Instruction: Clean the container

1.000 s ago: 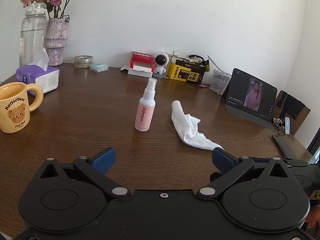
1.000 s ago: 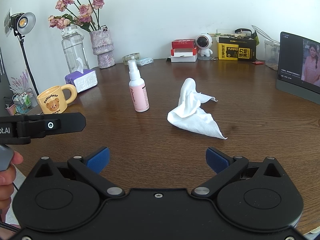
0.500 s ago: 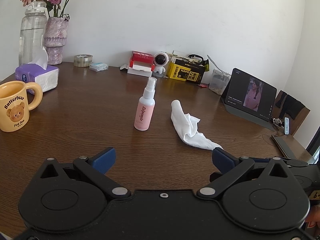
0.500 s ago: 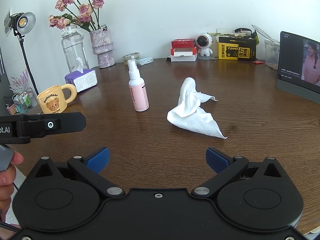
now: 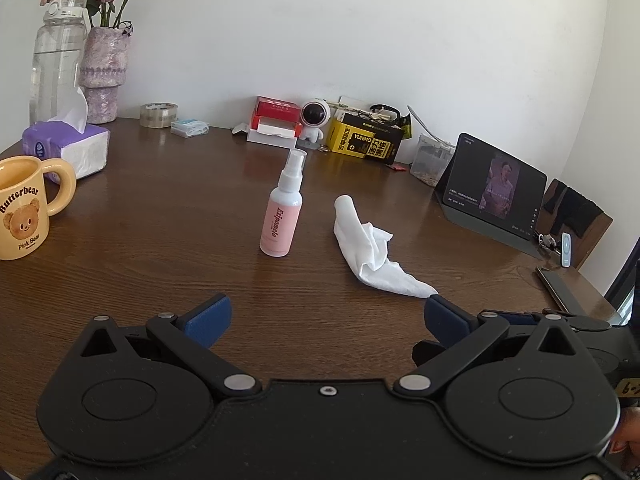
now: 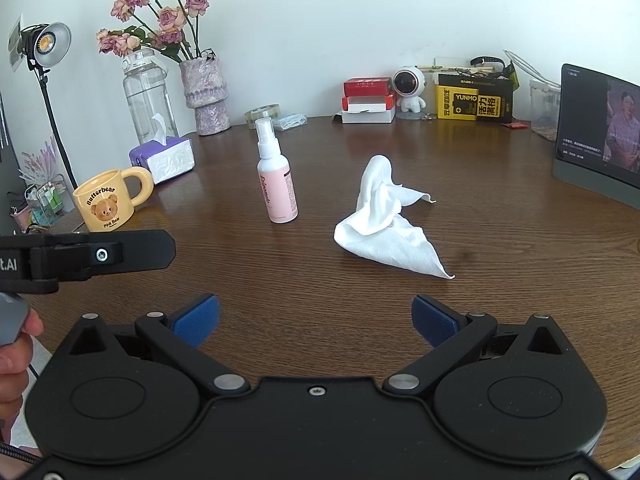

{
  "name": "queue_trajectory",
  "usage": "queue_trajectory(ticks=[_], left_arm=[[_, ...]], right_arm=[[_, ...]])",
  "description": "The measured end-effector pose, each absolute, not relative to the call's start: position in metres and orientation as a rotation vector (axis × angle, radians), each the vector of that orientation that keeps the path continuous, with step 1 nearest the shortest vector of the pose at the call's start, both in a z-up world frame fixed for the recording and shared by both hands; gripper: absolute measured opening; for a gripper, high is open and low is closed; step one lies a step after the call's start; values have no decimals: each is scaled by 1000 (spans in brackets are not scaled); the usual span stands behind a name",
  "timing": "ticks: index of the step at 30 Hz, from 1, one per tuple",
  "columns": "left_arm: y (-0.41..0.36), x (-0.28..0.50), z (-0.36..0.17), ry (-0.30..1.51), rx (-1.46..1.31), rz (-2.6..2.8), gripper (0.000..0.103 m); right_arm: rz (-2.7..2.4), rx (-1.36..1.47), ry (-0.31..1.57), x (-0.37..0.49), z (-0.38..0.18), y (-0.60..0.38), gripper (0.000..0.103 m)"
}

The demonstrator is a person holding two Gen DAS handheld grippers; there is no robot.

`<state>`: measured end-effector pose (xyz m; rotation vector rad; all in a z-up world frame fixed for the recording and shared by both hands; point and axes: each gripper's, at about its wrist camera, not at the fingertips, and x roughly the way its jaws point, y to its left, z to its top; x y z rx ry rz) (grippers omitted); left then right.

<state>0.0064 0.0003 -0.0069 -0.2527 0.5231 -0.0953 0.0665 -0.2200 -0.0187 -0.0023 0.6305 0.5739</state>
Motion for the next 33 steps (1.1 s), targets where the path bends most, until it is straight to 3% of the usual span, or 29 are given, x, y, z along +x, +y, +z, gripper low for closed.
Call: queue_trajectory(ticks=[33], left_arm=[[17,61,17,394,-275,-58,103]], right_arm=[[556,27,632,78,-24,-230,103]])
